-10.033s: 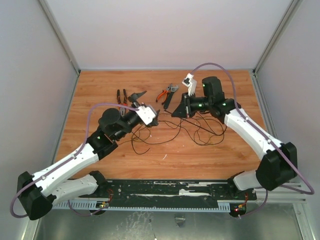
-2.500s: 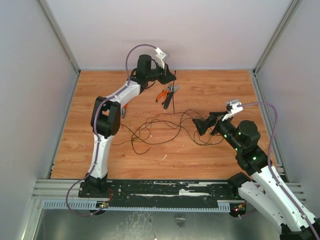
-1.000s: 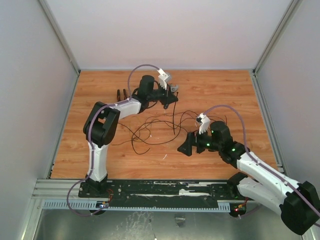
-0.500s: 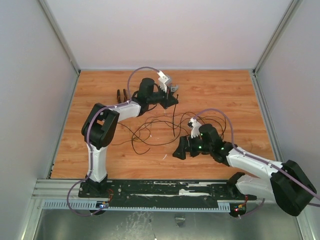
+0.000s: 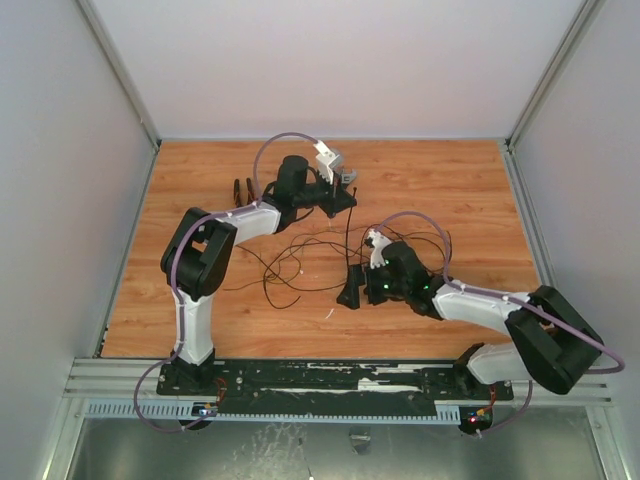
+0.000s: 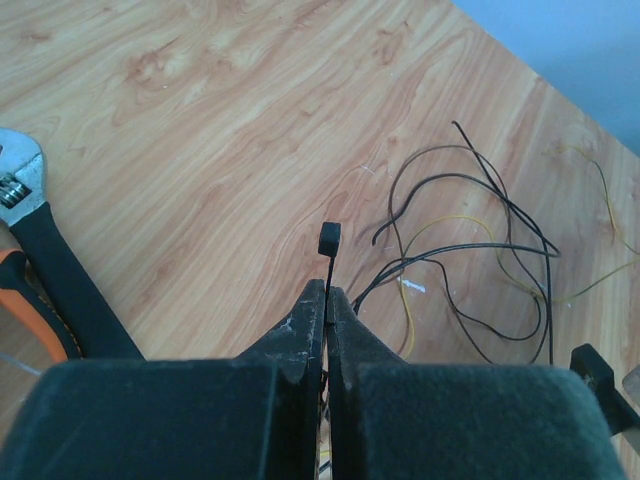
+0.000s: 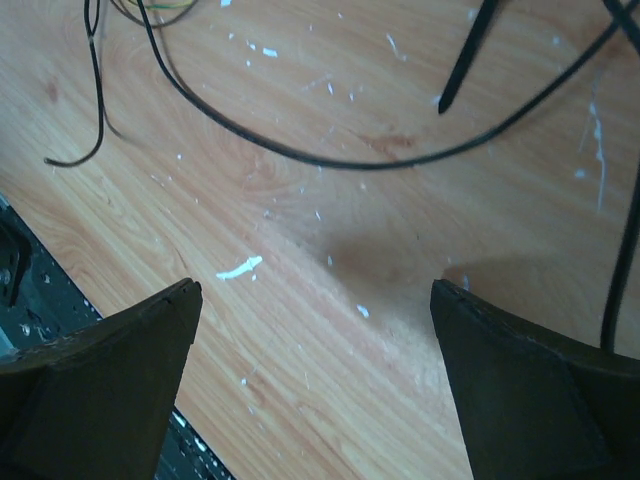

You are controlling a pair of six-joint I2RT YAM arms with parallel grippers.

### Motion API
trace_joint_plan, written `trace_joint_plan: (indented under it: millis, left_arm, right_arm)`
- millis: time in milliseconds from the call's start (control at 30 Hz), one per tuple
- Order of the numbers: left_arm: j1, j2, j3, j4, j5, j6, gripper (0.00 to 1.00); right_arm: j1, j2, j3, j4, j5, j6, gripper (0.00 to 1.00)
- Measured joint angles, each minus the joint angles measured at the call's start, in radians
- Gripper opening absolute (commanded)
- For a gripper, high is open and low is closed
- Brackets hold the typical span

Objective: Zip-tie the wires
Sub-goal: Tie the cable at the center of the board.

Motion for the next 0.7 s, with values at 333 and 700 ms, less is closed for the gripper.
trace_joint_plan:
  millis: [333,700]
  left_arm:
    - [-0.001,-0.006,-0.011,0.005,-0.003,-0.001,0.00]
    - [-0.001,-0.006,-0.026,0.014,-0.005,-0.018,0.00]
  right_arm:
    - [0.007,0.118,0.047,0.127,0.039,-0.007,0.99]
    - [0.008,0.274,0.170,0.191,0.066,-0.047,0.99]
